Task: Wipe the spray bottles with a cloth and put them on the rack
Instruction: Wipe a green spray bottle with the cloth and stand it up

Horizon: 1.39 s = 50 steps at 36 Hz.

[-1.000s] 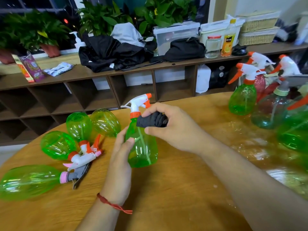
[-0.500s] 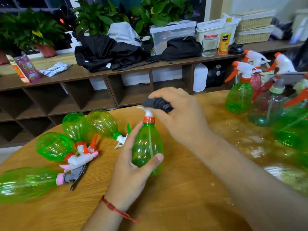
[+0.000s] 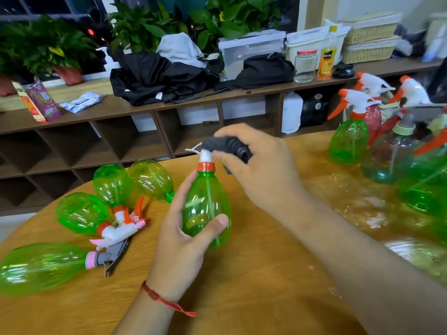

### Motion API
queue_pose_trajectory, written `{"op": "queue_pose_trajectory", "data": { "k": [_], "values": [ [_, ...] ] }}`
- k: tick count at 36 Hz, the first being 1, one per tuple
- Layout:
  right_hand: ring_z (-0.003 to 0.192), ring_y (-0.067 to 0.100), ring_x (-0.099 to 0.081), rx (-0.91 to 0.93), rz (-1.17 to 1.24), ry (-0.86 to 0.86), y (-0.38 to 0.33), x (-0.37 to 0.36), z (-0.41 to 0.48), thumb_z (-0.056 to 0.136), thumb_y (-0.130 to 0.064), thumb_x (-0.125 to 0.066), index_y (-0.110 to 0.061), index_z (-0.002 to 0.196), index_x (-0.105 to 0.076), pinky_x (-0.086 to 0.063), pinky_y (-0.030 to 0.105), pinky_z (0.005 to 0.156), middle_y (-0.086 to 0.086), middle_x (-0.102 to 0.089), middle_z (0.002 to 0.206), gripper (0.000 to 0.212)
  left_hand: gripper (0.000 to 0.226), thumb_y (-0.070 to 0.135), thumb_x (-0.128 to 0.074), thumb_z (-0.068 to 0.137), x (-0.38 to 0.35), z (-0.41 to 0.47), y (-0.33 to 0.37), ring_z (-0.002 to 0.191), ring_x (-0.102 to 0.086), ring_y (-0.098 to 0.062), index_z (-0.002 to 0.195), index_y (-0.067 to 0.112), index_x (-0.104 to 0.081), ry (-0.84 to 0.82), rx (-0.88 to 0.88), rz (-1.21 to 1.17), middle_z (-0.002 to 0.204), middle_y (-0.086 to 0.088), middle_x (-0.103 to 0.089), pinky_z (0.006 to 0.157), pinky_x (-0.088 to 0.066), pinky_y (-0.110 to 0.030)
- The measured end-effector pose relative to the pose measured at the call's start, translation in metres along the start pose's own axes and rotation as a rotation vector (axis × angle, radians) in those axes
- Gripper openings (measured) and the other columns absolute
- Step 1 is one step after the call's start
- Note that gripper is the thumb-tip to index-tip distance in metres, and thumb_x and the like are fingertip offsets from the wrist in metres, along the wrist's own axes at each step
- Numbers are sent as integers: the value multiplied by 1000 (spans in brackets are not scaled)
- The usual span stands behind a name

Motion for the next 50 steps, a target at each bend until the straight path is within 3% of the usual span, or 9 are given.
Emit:
{"op": "queue_pose_trajectory", "data": {
  "k": [3, 7, 12, 16, 23, 30, 35, 40, 50],
  "values": [
    [109, 10, -63, 51, -110, 30, 0, 0, -1, 91, -10, -77, -23, 125, -71, -51, 24, 93, -11, -70, 120, 37, 84, 27, -91, 83, -4, -2, -3, 129, -62, 2, 153, 49, -49, -34, 3, 27, 140, 31, -62, 101, -56, -24],
    [98, 1, -65, 77, -32, -190, -3, -17, -5, 91, -17, -81, -26, 120, -74, -54, 27, 90, -13, -74, 113, 32, 84, 26, -86, 80, -2, 0, -3, 129, -43, 28, 153, 43, -49, 12, -13, 64, 134, 53, -51, 96, -35, 5],
    [108, 11, -63, 111, -128, -20, -1, 1, 2, 88, -5, -76, -22, 124, -72, -52, 29, 94, -9, -72, 121, 39, 86, 31, -87, 81, -2, 0, -4, 136, -48, 13, 153, 53, -46, -7, -22, 103, 145, 39, -53, 106, -46, -19],
    [105, 8, -67, 126, -7, -222, 1, -12, -2, 90, -11, -79, -23, 119, -75, -54, 31, 93, -9, -74, 114, 31, 85, 36, -86, 80, 1, 2, -8, 138, -38, 23, 153, 52, -46, 18, -26, 115, 144, 49, -47, 101, -32, 4],
    [106, 13, -64, 174, -73, -268, -2, -15, -1, 90, -6, -74, -26, 122, -72, -55, 37, 91, -11, -72, 118, 38, 86, 36, -85, 79, 2, 2, -8, 141, -37, 21, 154, 50, -46, 14, -32, 124, 147, 47, -47, 104, -33, 1],
    [109, 19, -61, 161, -149, -41, 8, 9, 7, 84, 3, -70, -20, 120, -73, -51, 32, 93, -8, -70, 120, 43, 83, 4, -82, 84, -3, 0, 1, 116, -58, 22, 153, 36, -48, -4, -27, 22, 123, 51, -59, 82, -48, 0],
    [95, 14, -69, 139, -102, -240, 13, 1, 4, 86, -10, -76, -26, 116, -75, -58, 39, 82, -8, -73, 107, 34, 83, 10, -80, 79, 10, 4, -4, 115, -67, 10, 153, 34, -52, 83, -9, -116, 128, 38, -66, 83, -57, -13],
    [108, 21, -65, 241, -119, 43, 2, 12, 5, 82, 5, -71, -15, 119, -75, -53, 33, 95, -4, -73, 120, 42, 84, 12, -84, 80, 9, 5, -3, 114, -68, 7, 153, 38, -52, 60, -13, -143, 128, 36, -67, 83, -60, -17],
    [105, 16, -68, 219, -49, -57, 9, 12, 7, 82, -3, -75, -17, 115, -77, -56, 38, 90, -5, -73, 113, 36, 87, 10, -87, 79, 11, 6, -8, 124, -69, -12, 154, 39, -53, 58, 35, -272, 141, 20, -66, 87, -62, -29]
  ]
}}
Point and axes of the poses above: each hand's wrist, its own z-axis towards the middle knuckle, its own x-axis out of the back of the hand, y = z × x, the point moved 6 cm from there along z, towards the middle knuckle
